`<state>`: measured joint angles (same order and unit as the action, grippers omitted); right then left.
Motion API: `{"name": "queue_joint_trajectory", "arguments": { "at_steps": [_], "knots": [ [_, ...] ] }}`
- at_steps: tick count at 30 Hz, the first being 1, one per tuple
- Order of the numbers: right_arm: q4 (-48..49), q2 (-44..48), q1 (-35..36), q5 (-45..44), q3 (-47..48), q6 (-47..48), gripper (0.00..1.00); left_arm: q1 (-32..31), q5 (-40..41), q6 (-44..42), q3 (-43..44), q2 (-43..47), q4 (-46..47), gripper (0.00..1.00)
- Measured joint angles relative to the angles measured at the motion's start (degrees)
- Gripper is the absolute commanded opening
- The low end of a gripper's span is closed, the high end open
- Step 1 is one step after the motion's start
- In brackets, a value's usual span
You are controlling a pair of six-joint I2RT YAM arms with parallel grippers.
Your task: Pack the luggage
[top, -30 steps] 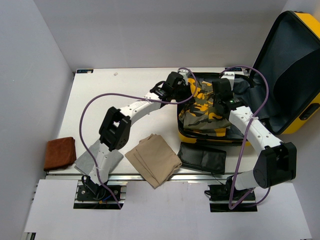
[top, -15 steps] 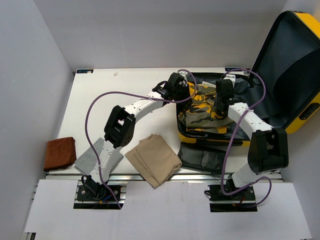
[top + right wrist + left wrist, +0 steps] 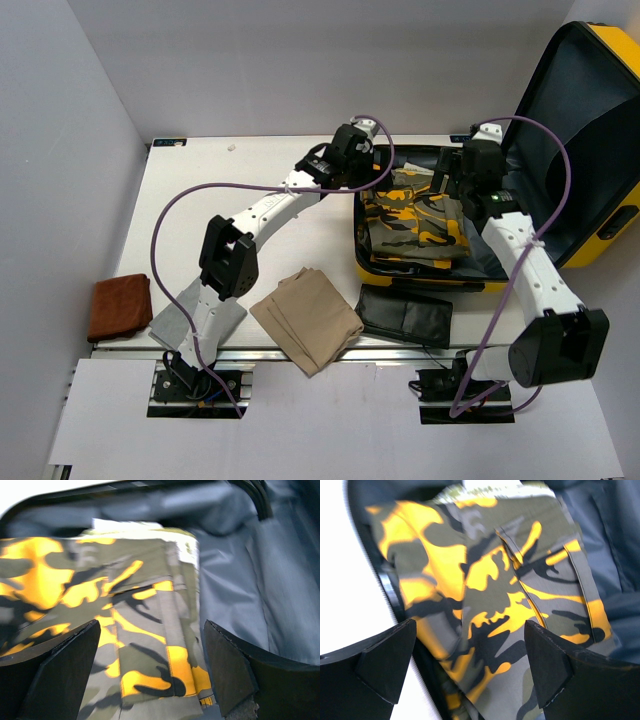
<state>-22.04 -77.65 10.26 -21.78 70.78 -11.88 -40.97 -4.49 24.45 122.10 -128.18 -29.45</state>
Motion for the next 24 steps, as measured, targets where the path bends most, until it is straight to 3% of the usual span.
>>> {"name": "queue_joint_trajectory", "arguments": {
  "at_steps": [7, 12, 19, 24],
  "knots": [
    [-0.13, 1.11, 1.51, 15.30, 0.26, 6.49, 0.89, 1.05, 9.05, -0.35, -0.31, 7.67, -7.72, 0.98],
    [-0.11, -7.50, 6.84, 20.65, 0.39, 8.76, 0.89, 2.05, 20.13, 1.77, -11.69, 22.08, -10.95, 0.98],
    [-1.75, -20.50, 9.16, 10.69, 2.54, 2.05, 0.89, 3.76, 29.53, 10.71, -29.64, 37.55, -17.99, 0.98],
    [-3.72, -24.85, 8.55, 5.57, 6.45, -3.82, 0.89, 3.91, 26.99, 13.81, -44.85, 41.88, -18.75, 0.98]
  ]
}}
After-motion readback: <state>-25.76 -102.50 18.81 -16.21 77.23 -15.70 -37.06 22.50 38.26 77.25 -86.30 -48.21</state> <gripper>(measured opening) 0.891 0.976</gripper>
